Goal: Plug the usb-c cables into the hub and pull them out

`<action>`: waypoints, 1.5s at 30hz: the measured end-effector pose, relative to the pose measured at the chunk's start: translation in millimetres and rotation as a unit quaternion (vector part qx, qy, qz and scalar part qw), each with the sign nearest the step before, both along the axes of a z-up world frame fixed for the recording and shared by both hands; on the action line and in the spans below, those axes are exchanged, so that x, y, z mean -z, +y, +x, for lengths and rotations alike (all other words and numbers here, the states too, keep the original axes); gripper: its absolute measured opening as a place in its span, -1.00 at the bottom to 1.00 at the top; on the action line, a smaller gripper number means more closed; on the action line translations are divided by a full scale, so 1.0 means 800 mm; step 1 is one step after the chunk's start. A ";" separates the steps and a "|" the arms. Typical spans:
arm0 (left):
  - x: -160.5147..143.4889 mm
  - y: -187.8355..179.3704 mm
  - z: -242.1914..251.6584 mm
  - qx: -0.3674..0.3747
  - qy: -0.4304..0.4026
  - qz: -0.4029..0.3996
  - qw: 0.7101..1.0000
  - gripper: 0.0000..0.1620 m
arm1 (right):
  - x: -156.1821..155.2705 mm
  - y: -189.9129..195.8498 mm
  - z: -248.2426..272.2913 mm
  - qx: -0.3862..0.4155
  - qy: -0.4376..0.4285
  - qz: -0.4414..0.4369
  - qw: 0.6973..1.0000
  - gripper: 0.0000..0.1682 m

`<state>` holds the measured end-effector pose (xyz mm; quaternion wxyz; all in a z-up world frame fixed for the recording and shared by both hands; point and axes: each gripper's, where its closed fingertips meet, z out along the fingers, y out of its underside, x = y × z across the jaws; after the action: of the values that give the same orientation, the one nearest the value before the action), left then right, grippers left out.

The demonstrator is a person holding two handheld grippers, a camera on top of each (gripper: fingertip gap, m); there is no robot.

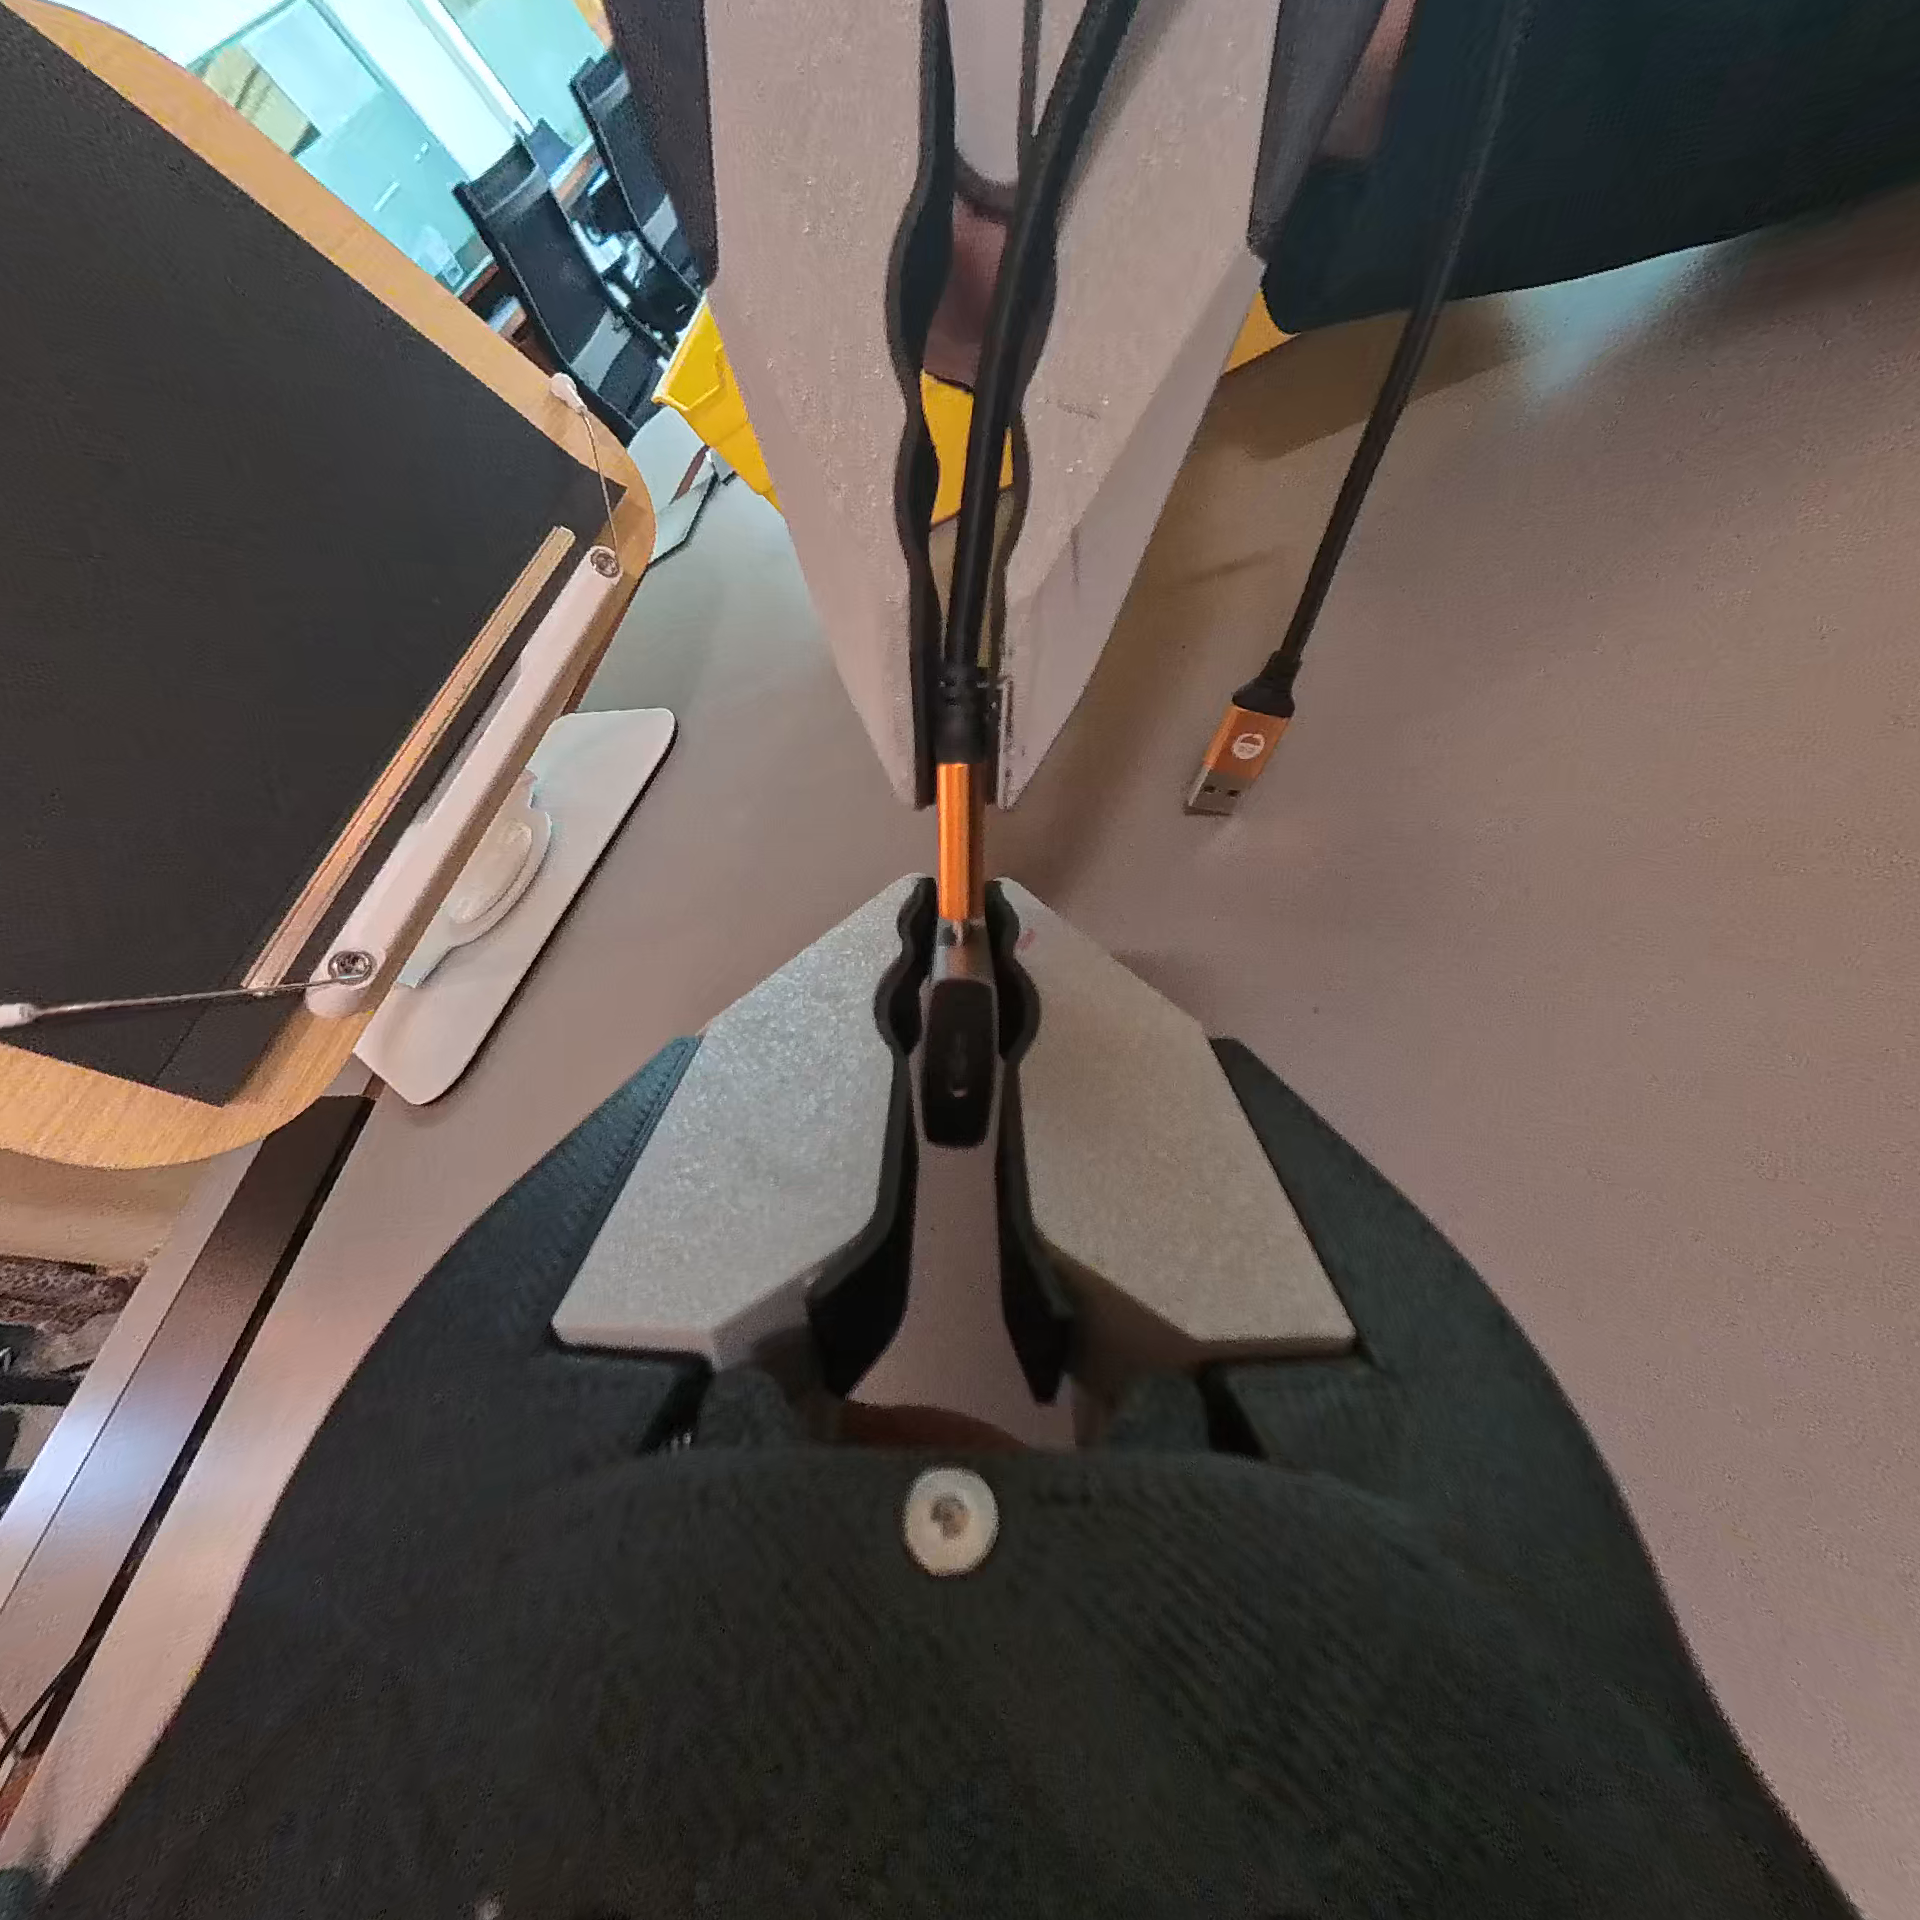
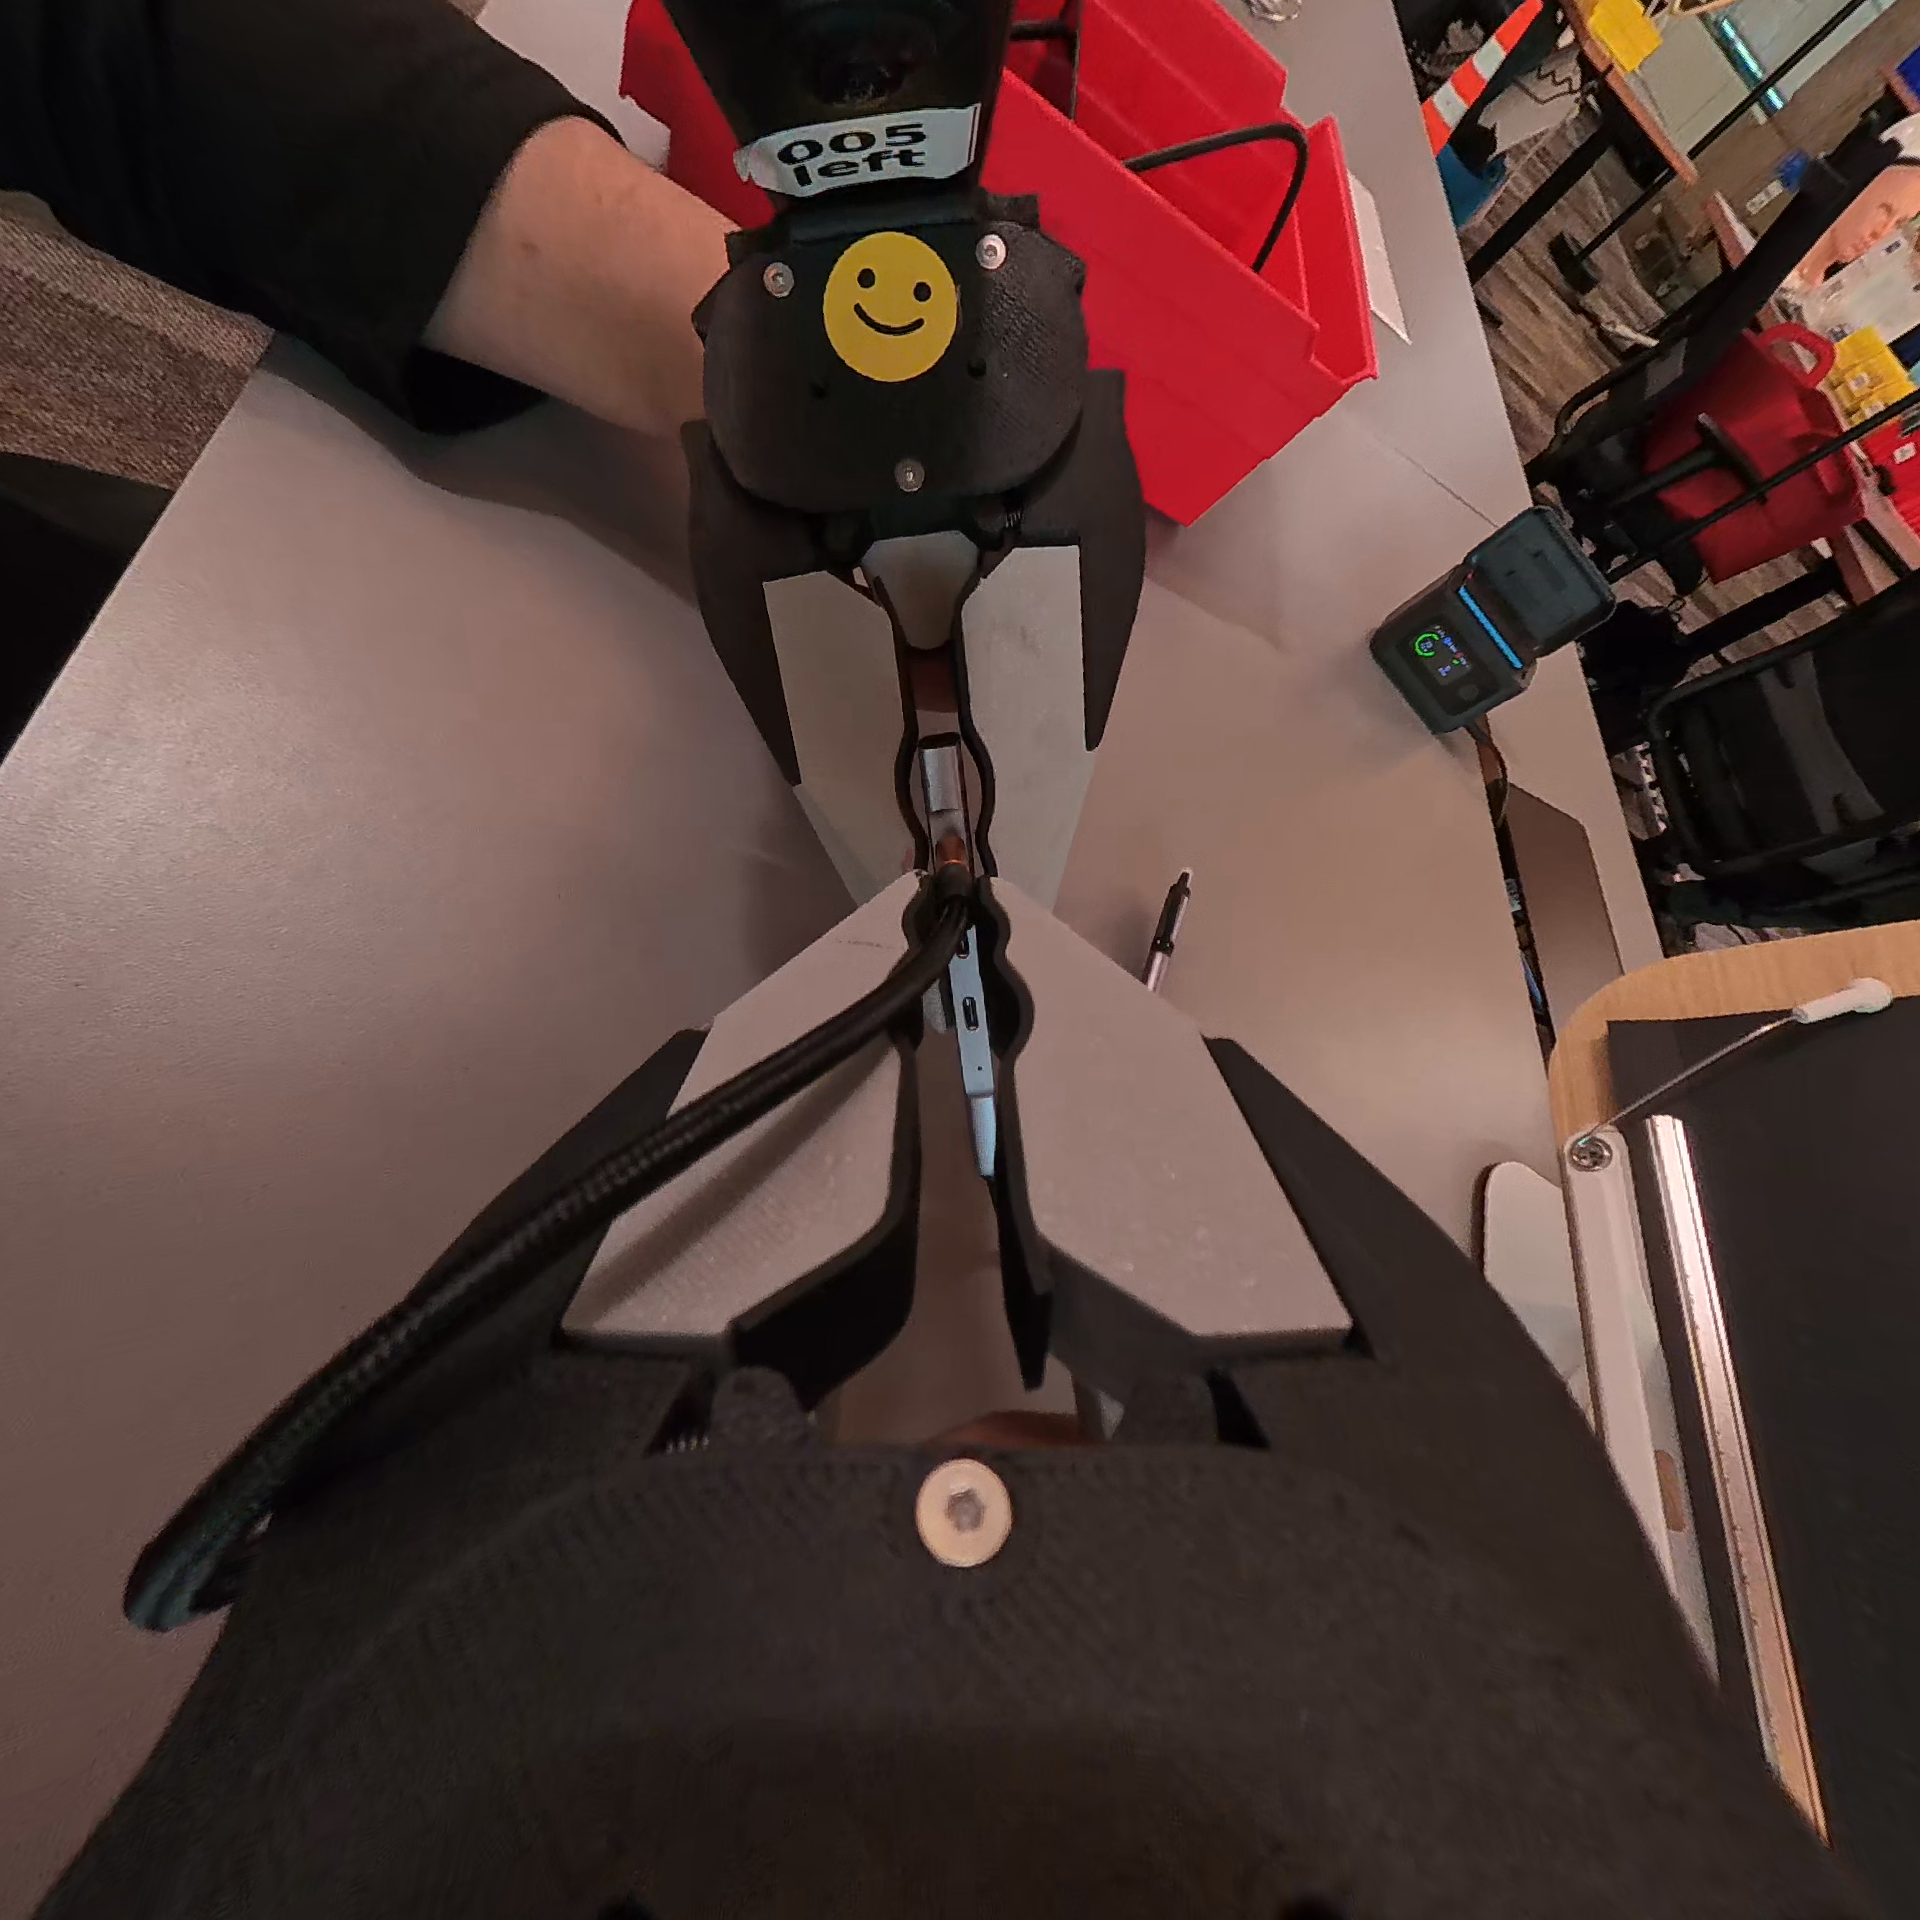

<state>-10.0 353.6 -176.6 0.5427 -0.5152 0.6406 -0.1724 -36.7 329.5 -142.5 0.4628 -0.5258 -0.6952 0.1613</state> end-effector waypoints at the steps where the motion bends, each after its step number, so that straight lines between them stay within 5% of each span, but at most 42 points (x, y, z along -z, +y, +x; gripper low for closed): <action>1: 0.000 0.000 0.001 -0.002 0.001 0.000 1.000 -0.92 | 0.000 0.000 0.000 -0.001 0.000 -0.001 1.000 -0.96; 7: 0.019 -0.012 0.016 0.012 0.037 -0.011 0.999 -0.91 | 0.024 -0.004 -0.004 -0.010 -0.039 -0.017 0.999 -0.95; 16: 0.004 -0.004 0.010 -0.001 0.015 0.009 1.000 -0.92 | 0.010 -0.002 -0.004 -0.007 -0.011 -0.005 1.000 -0.95; 21: 0.005 0.002 0.003 -0.010 0.019 0.017 1.000 -0.91 | 0.021 0.013 0.017 0.021 -0.039 -0.019 0.999 -0.71; 26: -0.009 -0.001 0.001 -0.007 -0.001 0.020 1.000 -0.92 | 0.047 0.036 0.034 0.061 -0.091 -0.002 0.994 -0.75; 28: -0.016 -0.005 0.001 0.000 -0.012 0.020 1.000 -0.92 | 0.054 0.043 0.035 0.070 -0.104 0.010 0.992 -0.91; 45: -0.030 -0.003 -0.013 0.003 -0.051 -0.016 0.999 -0.80 | 0.026 0.026 0.030 0.018 -0.018 -0.048 0.999 -0.93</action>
<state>-20.1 351.0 -152.5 0.5654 -0.5123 0.6112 -0.2105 -12.7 350.4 -163.0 0.4270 -0.5629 -0.6853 0.1765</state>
